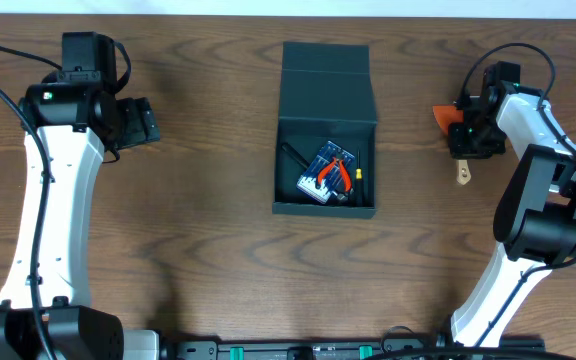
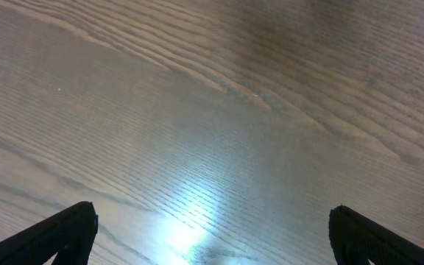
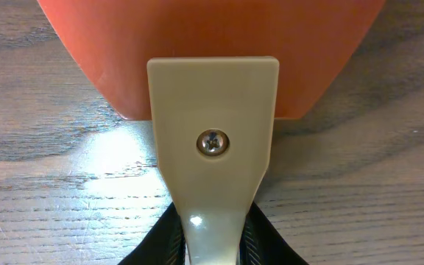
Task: Pack container
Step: 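Close the right gripper on the putty knife handle and lift, then carry the putty knife over the black box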
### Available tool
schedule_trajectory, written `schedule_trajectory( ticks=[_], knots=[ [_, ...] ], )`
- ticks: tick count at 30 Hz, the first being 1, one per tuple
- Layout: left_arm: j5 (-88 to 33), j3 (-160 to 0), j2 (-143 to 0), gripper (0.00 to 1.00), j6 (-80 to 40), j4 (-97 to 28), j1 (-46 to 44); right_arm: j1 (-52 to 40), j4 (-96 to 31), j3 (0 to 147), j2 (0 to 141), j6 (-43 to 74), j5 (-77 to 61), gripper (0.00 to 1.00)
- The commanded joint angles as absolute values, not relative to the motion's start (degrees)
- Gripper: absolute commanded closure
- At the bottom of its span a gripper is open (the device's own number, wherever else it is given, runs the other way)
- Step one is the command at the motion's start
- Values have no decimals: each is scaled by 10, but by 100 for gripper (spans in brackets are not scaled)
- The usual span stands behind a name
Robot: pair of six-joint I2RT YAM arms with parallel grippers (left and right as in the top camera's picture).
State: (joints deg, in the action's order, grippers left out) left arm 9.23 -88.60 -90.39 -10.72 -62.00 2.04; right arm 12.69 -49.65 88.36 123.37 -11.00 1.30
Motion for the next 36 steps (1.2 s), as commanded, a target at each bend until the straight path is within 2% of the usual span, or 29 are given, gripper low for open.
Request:
schedule_trajectory(
  ticks=[1,8,24,31,36],
  knots=[
    [97,-890,-903,2,-115,-623,22,119,-502,886,1263,-112,25,91],
    [97,-890,-903,1,-115,-623,22,111,-541,943,1263,-112,15,99],
    [97,-890,-903,1,-115,-623,22,61,-688,1206,1263,-112,15,99],
    [97,-890,-903,1,-115,-623,22,32,-736,1274,1262,-112,12,99],
    [97,-890,-903,1,-115,-623,22,1,-769,1298,1262,-162,-27,99]
  ],
)
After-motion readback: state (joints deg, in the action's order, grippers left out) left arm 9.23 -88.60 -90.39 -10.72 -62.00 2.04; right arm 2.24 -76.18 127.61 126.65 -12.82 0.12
